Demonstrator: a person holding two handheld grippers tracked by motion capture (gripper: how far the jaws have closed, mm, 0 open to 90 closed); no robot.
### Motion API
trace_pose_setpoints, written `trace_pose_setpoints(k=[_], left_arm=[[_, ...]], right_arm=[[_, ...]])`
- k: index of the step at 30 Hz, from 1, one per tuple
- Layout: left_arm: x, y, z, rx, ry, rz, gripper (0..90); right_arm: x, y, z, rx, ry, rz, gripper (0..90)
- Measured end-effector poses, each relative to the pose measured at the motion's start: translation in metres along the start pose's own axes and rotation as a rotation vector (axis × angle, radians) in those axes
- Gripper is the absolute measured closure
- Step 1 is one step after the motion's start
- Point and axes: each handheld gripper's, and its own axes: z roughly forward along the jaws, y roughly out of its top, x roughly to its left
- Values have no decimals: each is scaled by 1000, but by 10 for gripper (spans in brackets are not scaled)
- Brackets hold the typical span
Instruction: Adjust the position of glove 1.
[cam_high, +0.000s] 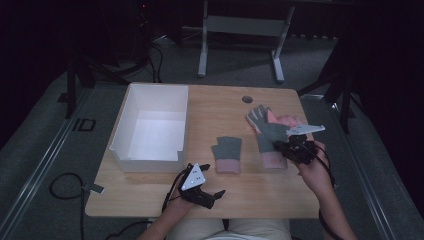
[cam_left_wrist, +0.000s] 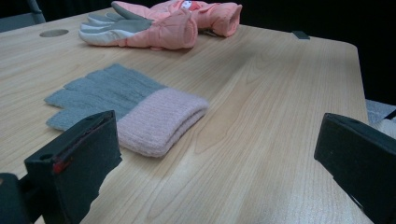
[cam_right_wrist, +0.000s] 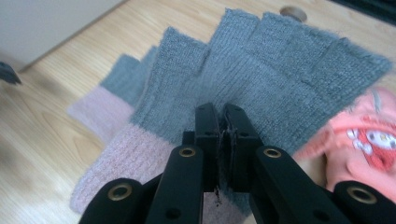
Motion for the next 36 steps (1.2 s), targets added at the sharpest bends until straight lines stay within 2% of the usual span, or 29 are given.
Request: trace_pose_setpoints(k=[7,11,18,23,30,36], left_arm=[[0,0,0,0,-1,-1,0],[0,0,0,0,-2,1,0],[0,0,0,0,-7,-1,0],[0,0,0,1,-9,-2,0],[0,0,0,-1,-11,-5,0],[0,0,0,0,-11,-3,0]], right_arm=[[12,20,10,-20,28,-14,855],[27,33,22,-24,54,-31,855],[46,44,41,-7,88,-55,855],[58,44,57,6,111,-52,855],[71,39,83,28,123,2,854],[77,31,102,62,124,25,854]])
